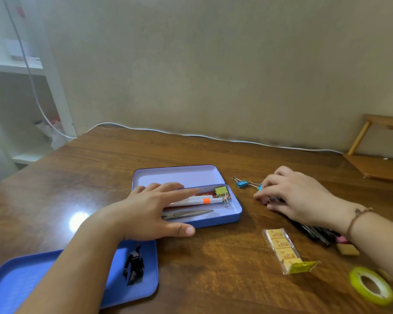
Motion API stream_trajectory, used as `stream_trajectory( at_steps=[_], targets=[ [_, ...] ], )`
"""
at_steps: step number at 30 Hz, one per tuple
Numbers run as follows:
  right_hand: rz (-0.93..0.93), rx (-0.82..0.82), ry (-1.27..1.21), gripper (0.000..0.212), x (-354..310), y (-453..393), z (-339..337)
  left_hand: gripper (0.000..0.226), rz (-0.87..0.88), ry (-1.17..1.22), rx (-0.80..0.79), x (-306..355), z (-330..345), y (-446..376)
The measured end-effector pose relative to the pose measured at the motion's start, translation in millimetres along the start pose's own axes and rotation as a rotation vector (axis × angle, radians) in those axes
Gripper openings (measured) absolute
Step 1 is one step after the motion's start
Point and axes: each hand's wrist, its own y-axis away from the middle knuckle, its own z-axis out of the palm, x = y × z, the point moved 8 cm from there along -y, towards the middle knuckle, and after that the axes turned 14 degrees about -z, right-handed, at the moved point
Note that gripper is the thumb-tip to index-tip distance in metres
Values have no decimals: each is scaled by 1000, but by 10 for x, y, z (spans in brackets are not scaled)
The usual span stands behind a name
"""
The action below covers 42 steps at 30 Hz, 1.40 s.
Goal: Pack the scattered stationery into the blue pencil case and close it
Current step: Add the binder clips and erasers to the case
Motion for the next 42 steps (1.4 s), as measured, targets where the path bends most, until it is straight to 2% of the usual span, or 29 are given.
stream_trajectory(
  at_steps=[5,7,10,13,16,20,22,27,33,39,42],
  targets=[
    [-36,145,33,19,-32,11,-10,82,-11,6,1,24,-13,33],
    [-8,188,-76,15,-37,1,-107,83,-8,3,-1,25,-4,26],
    [53,357,-357,25,-82,-48,-363,83,-5,6,4,4,1,8],
    [15,487,-498,25,-287,-152,-539,83,0,8,8,-4,2,5],
    [-43,348,-492,23,-498,-295,-443,81,1,9,12,0,-4,10],
    [-22,180,-454,28,-519,-413,-303,80,6,8,14,7,-4,11],
    [-25,153,-448,28,-518,-453,-297,80,6,7,15,0,-2,3],
    [-54,97,-425,8,-589,-496,-293,81,3,3,11,-1,-1,5],
    [-65,40,-423,2,-591,-493,-198,80,5,4,11,-1,0,11],
    [-110,73,-347,15,-648,-474,-229,81,5,12,20,-10,5,1],
    [-120,-34,-266,26,-670,-463,-176,81,7,4,22,1,3,4]
  ],
)
